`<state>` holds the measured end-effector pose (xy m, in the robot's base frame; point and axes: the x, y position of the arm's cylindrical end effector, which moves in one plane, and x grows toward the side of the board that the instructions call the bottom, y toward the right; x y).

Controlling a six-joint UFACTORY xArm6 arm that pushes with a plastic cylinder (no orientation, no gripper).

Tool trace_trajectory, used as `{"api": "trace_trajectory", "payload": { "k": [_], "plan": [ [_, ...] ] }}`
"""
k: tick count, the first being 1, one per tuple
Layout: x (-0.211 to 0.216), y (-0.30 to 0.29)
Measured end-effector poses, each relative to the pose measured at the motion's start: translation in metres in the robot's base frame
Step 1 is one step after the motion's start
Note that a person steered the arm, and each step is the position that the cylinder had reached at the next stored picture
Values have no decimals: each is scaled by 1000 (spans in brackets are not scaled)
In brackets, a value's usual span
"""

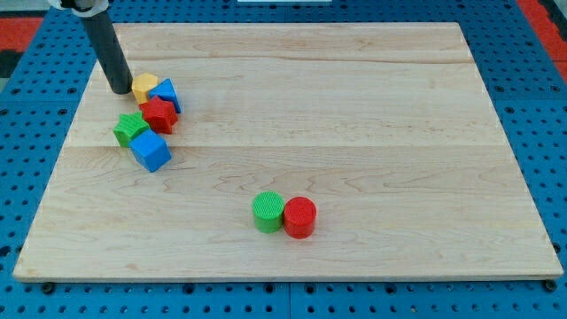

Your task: Move the hexagon triangle into red star

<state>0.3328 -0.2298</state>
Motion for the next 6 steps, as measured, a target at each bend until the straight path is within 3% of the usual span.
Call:
{"api": "trace_trajectory", "payload": {
  "k": [2, 4, 6],
  "plan": [
    [-20, 62],
    [16, 44],
    [19, 51]
  ]
}}
